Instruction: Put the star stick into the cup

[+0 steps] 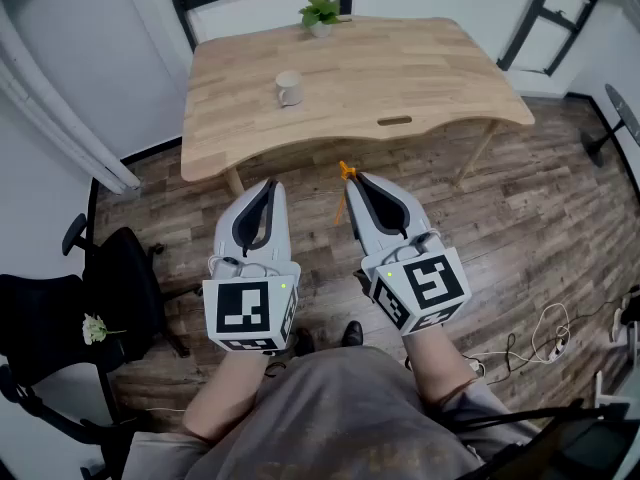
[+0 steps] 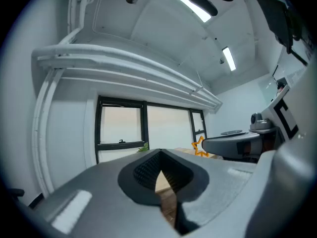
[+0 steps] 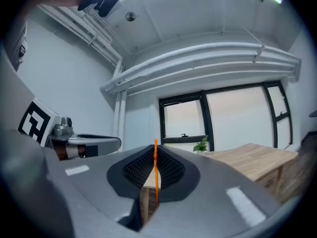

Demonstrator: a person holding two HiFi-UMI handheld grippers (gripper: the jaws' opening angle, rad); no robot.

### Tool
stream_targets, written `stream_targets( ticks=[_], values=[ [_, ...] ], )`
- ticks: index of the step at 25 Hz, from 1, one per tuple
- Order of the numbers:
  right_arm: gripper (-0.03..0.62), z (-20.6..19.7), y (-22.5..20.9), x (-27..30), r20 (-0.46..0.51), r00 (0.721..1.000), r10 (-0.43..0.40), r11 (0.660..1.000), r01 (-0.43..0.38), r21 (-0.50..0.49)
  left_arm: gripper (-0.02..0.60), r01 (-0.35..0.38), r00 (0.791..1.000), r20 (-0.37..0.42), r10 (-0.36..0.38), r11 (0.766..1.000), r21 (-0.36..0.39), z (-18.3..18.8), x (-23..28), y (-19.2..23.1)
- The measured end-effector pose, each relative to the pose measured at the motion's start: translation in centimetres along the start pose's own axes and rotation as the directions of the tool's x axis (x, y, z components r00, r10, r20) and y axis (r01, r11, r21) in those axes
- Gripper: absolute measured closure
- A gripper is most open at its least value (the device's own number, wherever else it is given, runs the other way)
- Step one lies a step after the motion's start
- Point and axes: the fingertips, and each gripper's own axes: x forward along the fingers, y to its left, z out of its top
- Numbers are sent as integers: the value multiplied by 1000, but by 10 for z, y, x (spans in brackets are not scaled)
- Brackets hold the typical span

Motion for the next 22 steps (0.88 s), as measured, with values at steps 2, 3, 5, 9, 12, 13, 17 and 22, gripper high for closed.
stream_targets(
  ticks=[2, 3, 5, 9, 12, 13, 17, 22],
  values=[
    [552, 1, -2, 0, 8, 1000, 7, 1000, -7, -2, 581, 1, 1000, -1, -1, 1000, 4, 0, 3, -2],
    [551, 0, -3, 0, 9, 1000, 8, 1000, -8, 0, 581, 1, 1000, -3, -1, 1000, 6, -1, 3, -3],
    [551, -2, -6, -3, 7, 1000, 11, 1000, -11, 7, 581, 1, 1000, -9, -1, 1000, 7, -3, 3, -6],
    [551, -3, -14, -7, 11, 1000, 24, 1000, -24, 16, 581, -1, 1000, -20, 2, 1000, 13, -4, 7, -16],
    [551, -2, -24, -11, 21, 999, 31, 999, -31, 29, 581, -3, 1000, -25, 3, 1000, 22, -3, 13, -25],
    [551, -1, -29, -12, 28, 999, 32, 999, -33, 39, 581, -4, 1000, -27, 5, 1000, 23, -2, 15, -29],
    [551, 1, -45, -19, 39, 998, 50, 996, -52, 66, 581, -20, 999, -35, 21, 999, 29, -3, 18, -42],
    [549, -2, -58, -16, 34, 996, 83, 994, -85, 72, 581, -41, 998, -50, 42, 998, 38, -9, 28, -49]
  ],
)
